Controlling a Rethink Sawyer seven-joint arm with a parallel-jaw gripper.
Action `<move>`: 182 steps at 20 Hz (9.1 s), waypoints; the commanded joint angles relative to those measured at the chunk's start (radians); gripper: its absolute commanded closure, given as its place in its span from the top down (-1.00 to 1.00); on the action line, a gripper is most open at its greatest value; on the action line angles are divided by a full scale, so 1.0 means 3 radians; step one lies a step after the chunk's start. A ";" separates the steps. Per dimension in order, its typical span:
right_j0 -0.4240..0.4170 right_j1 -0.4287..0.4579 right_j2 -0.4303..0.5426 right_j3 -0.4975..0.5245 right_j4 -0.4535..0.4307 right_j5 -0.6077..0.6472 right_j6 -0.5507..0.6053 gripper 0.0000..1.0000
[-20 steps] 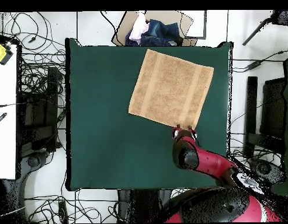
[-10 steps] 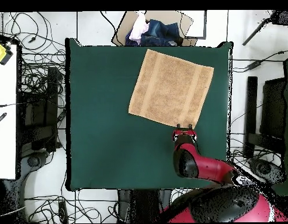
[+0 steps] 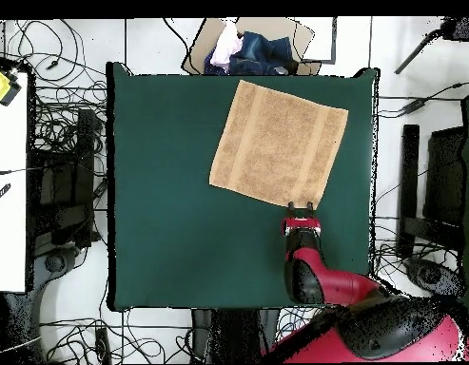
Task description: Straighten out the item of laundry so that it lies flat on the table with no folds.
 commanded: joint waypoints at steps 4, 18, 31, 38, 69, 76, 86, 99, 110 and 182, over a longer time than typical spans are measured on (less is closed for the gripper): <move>-0.0083 0.0882 0.0365 -0.0911 0.0189 0.1006 0.0642 1.00; 0.0303 -0.0709 0.0335 -0.0117 0.1047 0.2606 0.0388 1.00; 0.0391 -0.1611 0.0474 -0.0012 0.1326 0.3608 0.0367 1.00; 0.0391 -0.1586 0.0513 -0.0062 0.1322 0.3604 0.0364 1.00; 0.0769 -0.1224 0.0245 -0.0236 0.1420 0.3065 0.0597 1.00; 0.0883 -0.1483 0.0166 -0.0205 0.1515 0.3423 0.0547 1.00; 0.0880 -0.0759 0.0201 -0.0517 0.1491 0.2995 0.0598 1.00; 0.1003 -0.0650 0.0141 -0.0683 0.1499 0.2970 0.0629 1.00; 0.1036 -0.0058 0.0144 -0.1119 0.1554 0.2954 0.0590 1.00; 0.1860 -0.0427 -0.0407 -0.0735 0.2344 0.3036 0.0936 1.00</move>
